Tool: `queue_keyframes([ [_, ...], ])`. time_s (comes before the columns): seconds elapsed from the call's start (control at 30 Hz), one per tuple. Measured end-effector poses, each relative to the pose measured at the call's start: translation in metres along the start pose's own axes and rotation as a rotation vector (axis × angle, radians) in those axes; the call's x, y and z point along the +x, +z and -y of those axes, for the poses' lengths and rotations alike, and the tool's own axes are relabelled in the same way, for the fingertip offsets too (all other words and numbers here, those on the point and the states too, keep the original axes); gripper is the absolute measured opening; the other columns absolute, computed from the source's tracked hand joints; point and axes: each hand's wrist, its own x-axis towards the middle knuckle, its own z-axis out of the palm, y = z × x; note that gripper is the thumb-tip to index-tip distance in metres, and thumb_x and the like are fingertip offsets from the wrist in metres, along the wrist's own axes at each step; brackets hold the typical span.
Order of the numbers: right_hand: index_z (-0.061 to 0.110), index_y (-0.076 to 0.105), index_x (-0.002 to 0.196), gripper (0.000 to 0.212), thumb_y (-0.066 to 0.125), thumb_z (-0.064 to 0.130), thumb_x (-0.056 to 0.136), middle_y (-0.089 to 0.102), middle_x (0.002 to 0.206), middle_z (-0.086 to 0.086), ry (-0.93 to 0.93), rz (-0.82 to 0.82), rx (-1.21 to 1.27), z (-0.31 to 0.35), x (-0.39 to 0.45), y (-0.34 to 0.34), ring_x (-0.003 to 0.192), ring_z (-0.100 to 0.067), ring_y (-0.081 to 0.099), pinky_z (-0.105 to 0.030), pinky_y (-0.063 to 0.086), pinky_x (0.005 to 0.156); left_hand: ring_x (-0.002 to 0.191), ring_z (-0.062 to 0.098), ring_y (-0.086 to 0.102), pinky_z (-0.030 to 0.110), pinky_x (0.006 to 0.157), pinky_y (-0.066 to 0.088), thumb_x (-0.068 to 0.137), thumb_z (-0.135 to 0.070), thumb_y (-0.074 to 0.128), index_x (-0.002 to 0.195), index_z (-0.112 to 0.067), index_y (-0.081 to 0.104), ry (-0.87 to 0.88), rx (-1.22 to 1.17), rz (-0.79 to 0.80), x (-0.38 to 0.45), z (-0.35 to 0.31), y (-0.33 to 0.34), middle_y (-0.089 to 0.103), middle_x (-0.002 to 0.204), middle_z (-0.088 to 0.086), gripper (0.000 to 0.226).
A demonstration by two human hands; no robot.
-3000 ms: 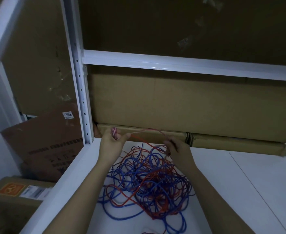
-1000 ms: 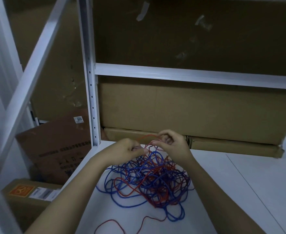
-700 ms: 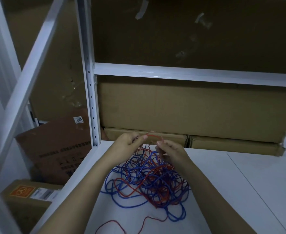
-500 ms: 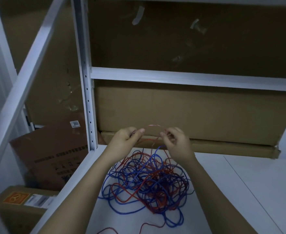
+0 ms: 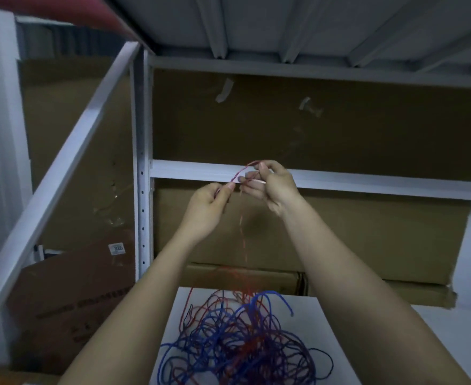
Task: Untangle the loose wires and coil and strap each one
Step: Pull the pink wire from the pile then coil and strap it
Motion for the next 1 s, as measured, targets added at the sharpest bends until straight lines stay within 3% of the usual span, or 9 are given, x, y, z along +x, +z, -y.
queue_keyframes([
  [0.13, 0.008, 0.049, 0.084, 0.027, 0.033, 0.015, 0.105, 0.037, 0.047, 0.004, 0.029, 0.120, 0.271, 0.025, 0.011, 0.011, 0.036, -0.005, 0.032, -0.016, 0.038, 0.036, 0.054, 0.012, 0.040, 0.026, 0.052, 0.031, 0.099, -0.041, 0.045, 0.069, -0.008, 0.048, 0.014, 0.086, -0.084, 0.023, -0.007, -0.006, 0.046, 0.059, 0.000, 0.044],
  [0.23, 0.011, 0.049, 0.083, 0.026, 0.034, 0.015, 0.103, 0.024, 0.044, 0.009, 0.083, 0.309, 0.035, 0.029, 0.012, -0.006, 0.034, -0.002, 0.018, -0.014, 0.014, 0.031, 0.057, 0.015, 0.042, 0.030, 0.053, 0.032, 0.100, -0.041, 0.042, 0.071, -0.009, 0.049, -0.002, 0.113, -0.164, 0.031, -0.004, -0.019, 0.047, 0.062, 0.003, 0.044],
  [0.37, 0.009, 0.061, 0.086, 0.021, 0.048, 0.019, 0.099, 0.030, 0.048, 0.007, 0.096, 0.441, -0.609, 0.031, 0.012, -0.032, 0.040, -0.006, 0.024, -0.017, 0.024, 0.036, 0.058, 0.014, 0.045, 0.024, 0.052, 0.032, 0.100, -0.041, 0.040, 0.072, -0.007, 0.049, -0.015, 0.219, -0.233, 0.030, 0.003, -0.035, 0.051, 0.063, 0.005, 0.046],
  [0.47, 0.009, 0.062, 0.088, 0.020, 0.050, 0.019, 0.099, 0.047, 0.057, 0.001, 0.079, 0.476, -0.689, 0.017, 0.006, -0.043, 0.050, -0.010, 0.047, -0.022, 0.049, 0.057, 0.060, 0.015, 0.045, 0.024, 0.054, 0.032, 0.101, -0.040, 0.038, 0.071, -0.005, 0.049, 0.010, 0.190, -0.267, 0.029, -0.002, -0.037, 0.049, 0.063, 0.003, 0.047],
  [0.57, 0.013, 0.060, 0.081, 0.025, 0.046, 0.022, 0.101, 0.057, 0.069, -0.003, 0.000, 0.400, -0.893, -0.005, -0.002, -0.044, 0.067, -0.017, 0.056, -0.021, 0.044, 0.062, 0.061, 0.013, 0.045, 0.017, 0.053, 0.032, 0.101, -0.040, 0.039, 0.074, -0.007, 0.051, 0.042, 0.187, -0.256, 0.028, -0.012, -0.035, 0.049, 0.064, 0.001, 0.044],
  [0.67, 0.016, 0.067, 0.093, 0.032, 0.044, 0.036, 0.101, 0.064, 0.088, -0.004, -0.275, 0.122, -1.492, -0.003, 0.009, -0.040, 0.086, -0.023, 0.058, -0.028, 0.041, 0.068, 0.060, 0.013, 0.044, 0.017, 0.052, 0.033, 0.101, -0.040, 0.039, 0.070, -0.013, 0.047, 0.071, 0.165, -0.230, 0.026, -0.019, -0.032, 0.047, 0.062, 0.000, 0.041],
  [0.73, 0.016, 0.067, 0.093, 0.029, 0.044, 0.034, 0.100, 0.066, 0.087, -0.007, -0.362, -0.095, -1.270, 0.017, 0.018, -0.027, 0.081, -0.027, 0.061, -0.034, 0.047, 0.069, 0.058, 0.012, 0.043, 0.017, 0.049, 0.032, 0.101, -0.040, 0.039, 0.069, -0.016, 0.046, 0.081, 0.132, -0.223, 0.025, -0.021, -0.030, 0.046, 0.061, -0.002, 0.040],
  [0.83, 0.016, 0.063, 0.083, 0.023, 0.048, 0.020, 0.100, 0.064, 0.073, -0.007, -0.397, -0.101, -0.528, 0.057, 0.027, 0.001, 0.060, -0.017, 0.061, -0.027, 0.053, 0.058, 0.058, 0.011, 0.042, 0.015, 0.048, 0.032, 0.100, -0.040, 0.039, 0.072, -0.013, 0.049, 0.097, 0.097, -0.210, 0.027, -0.025, -0.028, 0.046, 0.061, -0.002, 0.041],
  [1.0, 0.020, 0.064, 0.089, 0.024, 0.044, 0.026, 0.101, 0.068, 0.069, 0.002, -0.349, 0.023, -0.297, 0.058, 0.023, 0.006, 0.074, -0.012, 0.065, -0.027, 0.052, 0.072, 0.053, 0.008, 0.041, 0.016, 0.050, 0.034, 0.100, -0.043, 0.038, 0.068, -0.017, 0.049, 0.049, 0.056, -0.148, 0.031, -0.029, -0.028, 0.045, 0.056, -0.007, 0.043],
])
